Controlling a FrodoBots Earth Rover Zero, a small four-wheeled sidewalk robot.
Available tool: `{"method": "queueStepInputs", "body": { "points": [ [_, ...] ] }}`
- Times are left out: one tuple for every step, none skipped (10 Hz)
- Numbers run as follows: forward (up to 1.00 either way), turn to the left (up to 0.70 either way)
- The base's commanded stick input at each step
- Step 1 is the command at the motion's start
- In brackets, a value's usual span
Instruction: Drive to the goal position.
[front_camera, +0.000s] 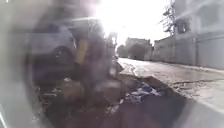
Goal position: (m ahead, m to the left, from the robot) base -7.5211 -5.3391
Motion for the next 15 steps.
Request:
{"method": "queueStepInputs", "body": {
  "points": [
    [-0.96,-0.01],
    [-0.95,-0.01],
    [-0.98,-0.01],
    [-1.00,-0.01],
    [-1.00,-0.01],
    [-1.00,-0.01],
    [-1.00,-0.01],
    [-0.91,-0.01],
    [-0.48,-0.01],
    [-0.06,0.00],
    [0.00,0.00],
    [0.00,0.00],
    [0.00,0.00],
    [0.00,0.00],
    [0.00,0.00]
  ]
}}
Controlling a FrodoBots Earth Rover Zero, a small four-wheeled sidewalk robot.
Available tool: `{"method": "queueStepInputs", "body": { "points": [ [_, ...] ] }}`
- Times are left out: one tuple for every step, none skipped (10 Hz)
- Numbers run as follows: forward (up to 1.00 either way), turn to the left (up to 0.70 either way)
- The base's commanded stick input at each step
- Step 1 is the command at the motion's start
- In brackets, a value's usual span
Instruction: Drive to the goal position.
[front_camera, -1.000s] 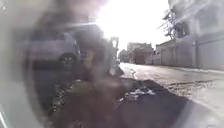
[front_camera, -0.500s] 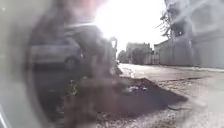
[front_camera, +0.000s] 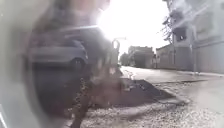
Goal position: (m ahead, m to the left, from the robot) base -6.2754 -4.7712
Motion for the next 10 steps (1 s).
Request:
{"method": "queueStepInputs", "body": {
  "points": [
    [0.00,0.00],
    [0.00,0.00],
    [0.00,0.00],
    [0.00,0.00],
    [0.04,-0.02],
    [0.29,-0.12],
    [0.59,-0.24],
    [0.91,-0.37],
    [0.91,-0.37],
    [0.91,-0.37]
  ]
}}
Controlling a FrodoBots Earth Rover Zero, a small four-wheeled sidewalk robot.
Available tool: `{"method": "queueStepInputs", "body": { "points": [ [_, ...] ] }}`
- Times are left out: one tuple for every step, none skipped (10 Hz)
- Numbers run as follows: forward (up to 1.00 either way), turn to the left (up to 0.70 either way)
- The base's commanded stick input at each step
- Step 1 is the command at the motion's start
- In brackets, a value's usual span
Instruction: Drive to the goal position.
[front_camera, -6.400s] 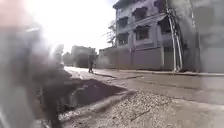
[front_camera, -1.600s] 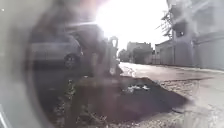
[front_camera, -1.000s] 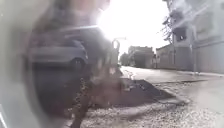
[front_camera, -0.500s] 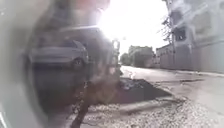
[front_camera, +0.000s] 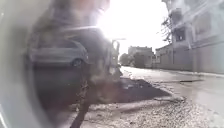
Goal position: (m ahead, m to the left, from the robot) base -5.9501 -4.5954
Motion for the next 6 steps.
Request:
{"method": "queueStepInputs", "body": {
  "points": [
    [0.89,-0.37],
    [0.88,-0.36],
    [0.88,-0.36],
    [0.88,-0.36],
    [0.88,-0.36],
    [0.87,-0.36]
  ]
}}
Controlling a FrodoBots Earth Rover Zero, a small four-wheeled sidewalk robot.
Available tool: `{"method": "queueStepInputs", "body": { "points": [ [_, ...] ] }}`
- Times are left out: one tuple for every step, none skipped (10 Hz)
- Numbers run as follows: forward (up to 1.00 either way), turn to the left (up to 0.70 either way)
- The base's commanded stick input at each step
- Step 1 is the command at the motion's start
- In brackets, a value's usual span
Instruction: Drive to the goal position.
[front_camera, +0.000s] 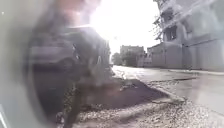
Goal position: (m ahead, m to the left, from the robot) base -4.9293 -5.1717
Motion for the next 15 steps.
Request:
{"method": "queueStepInputs", "body": {
  "points": [
    [0.87,-0.36],
    [0.87,-0.36],
    [0.87,-0.36],
    [0.87,-0.36],
    [0.87,-0.36],
    [0.87,-0.36],
    [0.87,-0.36],
    [0.87,-0.36],
    [0.87,-0.36],
    [0.87,-0.36],
    [0.87,-0.36],
    [0.87,-0.33],
    [0.87,-0.19],
    [0.87,-0.01],
    [0.86,0.03]
  ]
}}
